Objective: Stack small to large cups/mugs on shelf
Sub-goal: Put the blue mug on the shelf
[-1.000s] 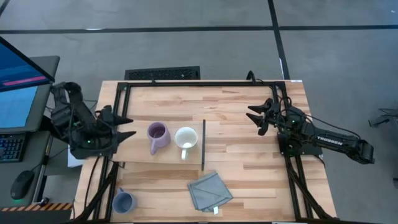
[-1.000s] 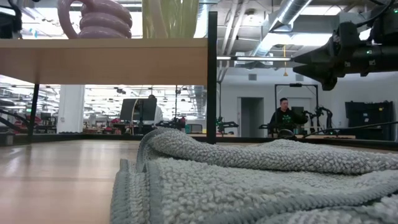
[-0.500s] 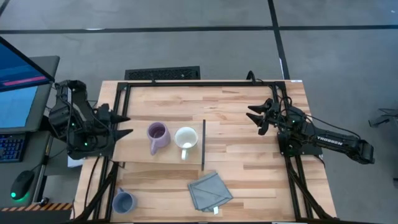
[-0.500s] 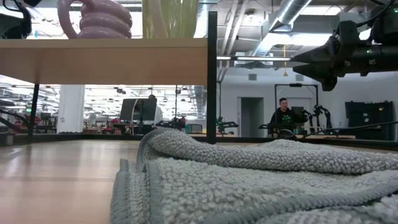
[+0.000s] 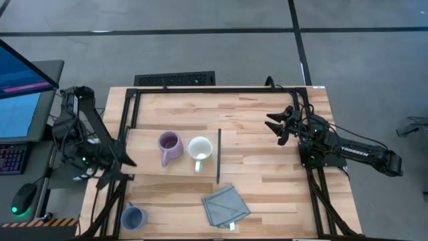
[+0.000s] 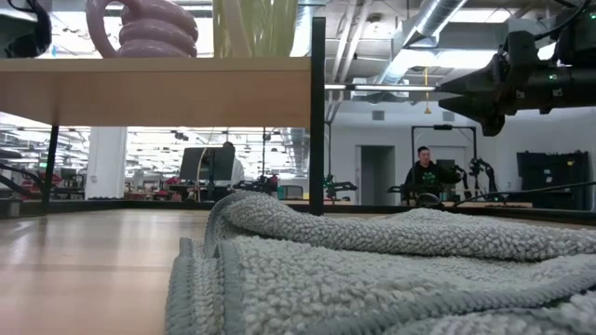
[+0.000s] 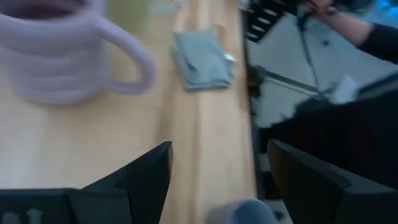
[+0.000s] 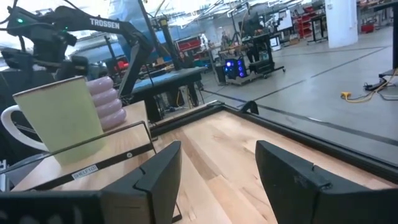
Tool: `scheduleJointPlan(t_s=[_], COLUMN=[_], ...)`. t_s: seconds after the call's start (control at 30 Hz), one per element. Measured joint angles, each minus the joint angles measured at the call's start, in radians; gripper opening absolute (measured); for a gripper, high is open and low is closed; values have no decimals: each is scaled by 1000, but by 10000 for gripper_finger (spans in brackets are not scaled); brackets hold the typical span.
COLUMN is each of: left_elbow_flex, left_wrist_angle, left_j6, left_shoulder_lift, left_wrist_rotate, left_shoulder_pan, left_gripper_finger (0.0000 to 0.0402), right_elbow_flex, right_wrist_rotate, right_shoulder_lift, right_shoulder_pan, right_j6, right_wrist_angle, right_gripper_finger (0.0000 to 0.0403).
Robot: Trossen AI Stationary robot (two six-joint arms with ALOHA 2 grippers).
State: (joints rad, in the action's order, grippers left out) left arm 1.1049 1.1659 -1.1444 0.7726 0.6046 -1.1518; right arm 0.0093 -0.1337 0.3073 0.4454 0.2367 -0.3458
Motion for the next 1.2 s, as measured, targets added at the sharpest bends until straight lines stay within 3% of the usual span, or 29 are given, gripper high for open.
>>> scheduleJointPlan(t_s=[0.7, 1.2], left_elbow_flex=[0, 0], left_wrist_angle=[-59, 25], left_j6=[-165, -239], left_shoulder_lift=[131, 264], left_wrist_rotate=[-269, -287], left_shoulder_pan=[-7, -7], left_gripper_finger=[254, 254], right_elbow_flex=[0, 0], right_wrist_rotate=[0, 0], right_shoulder_lift=[0, 0], right_shoulder_pan=[0, 0], right_j6=[2, 2], right_wrist_angle=[-1, -37], right_gripper_finger=[230, 230])
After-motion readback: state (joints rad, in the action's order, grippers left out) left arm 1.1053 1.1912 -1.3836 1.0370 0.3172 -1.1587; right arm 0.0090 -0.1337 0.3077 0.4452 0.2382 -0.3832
